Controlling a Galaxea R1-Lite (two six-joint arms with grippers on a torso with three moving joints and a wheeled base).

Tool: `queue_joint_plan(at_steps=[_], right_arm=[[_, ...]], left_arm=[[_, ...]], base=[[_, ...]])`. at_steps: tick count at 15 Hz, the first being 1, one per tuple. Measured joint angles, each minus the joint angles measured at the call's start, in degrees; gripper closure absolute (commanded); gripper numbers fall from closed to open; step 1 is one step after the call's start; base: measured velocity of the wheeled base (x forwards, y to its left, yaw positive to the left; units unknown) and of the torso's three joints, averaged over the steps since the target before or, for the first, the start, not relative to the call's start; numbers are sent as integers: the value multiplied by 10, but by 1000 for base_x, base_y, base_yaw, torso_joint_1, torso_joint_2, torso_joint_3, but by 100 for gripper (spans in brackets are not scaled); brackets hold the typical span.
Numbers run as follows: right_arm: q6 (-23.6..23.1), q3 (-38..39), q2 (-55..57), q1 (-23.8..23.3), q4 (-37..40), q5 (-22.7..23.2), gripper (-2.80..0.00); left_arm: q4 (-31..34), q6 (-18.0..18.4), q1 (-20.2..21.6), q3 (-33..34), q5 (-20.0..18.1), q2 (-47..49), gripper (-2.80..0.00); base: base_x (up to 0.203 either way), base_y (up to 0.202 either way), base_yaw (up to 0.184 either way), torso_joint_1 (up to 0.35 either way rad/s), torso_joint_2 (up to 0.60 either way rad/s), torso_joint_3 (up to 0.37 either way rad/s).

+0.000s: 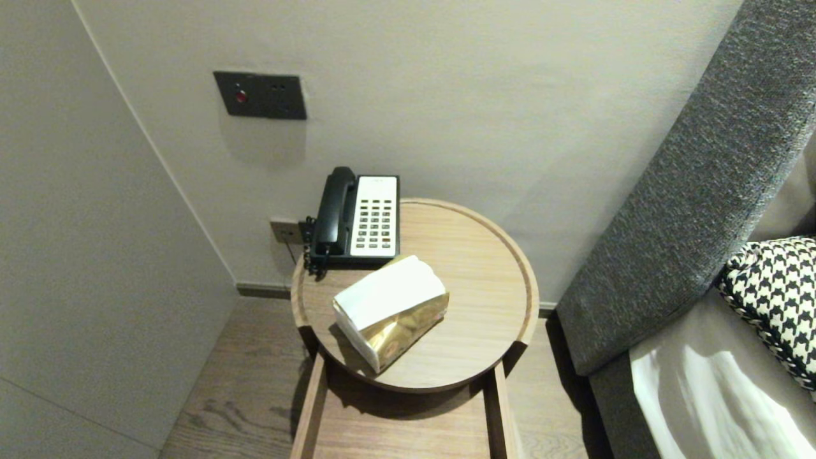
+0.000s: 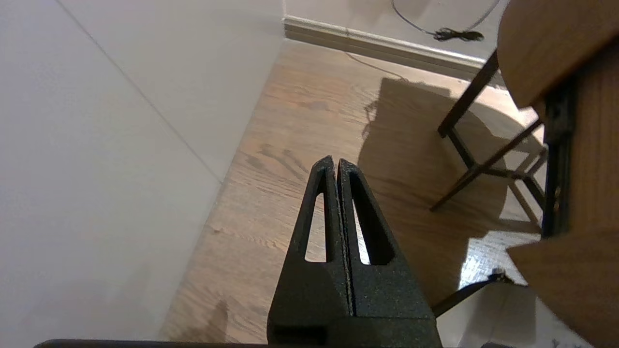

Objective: Close the nightstand drawer

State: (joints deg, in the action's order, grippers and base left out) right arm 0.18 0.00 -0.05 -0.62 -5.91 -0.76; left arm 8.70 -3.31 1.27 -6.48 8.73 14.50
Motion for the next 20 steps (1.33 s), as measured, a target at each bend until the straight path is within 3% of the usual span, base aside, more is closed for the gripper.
queue_joint_plan(at_steps=[5, 9, 20], right_arm=[[0, 0, 0, 0, 0, 0, 0], [0, 0, 0, 0, 0, 0, 0], [0, 0, 0, 0, 0, 0, 0]], left_arm=[[5, 8, -1, 12, -30, -46, 0], [47, 23, -5, 4, -63, -104, 0], [59, 18, -8, 2, -60, -145, 0]], base=[[0, 0, 0, 0, 0, 0], [0, 0, 0, 0, 0, 0], [0, 0, 0, 0, 0, 0]])
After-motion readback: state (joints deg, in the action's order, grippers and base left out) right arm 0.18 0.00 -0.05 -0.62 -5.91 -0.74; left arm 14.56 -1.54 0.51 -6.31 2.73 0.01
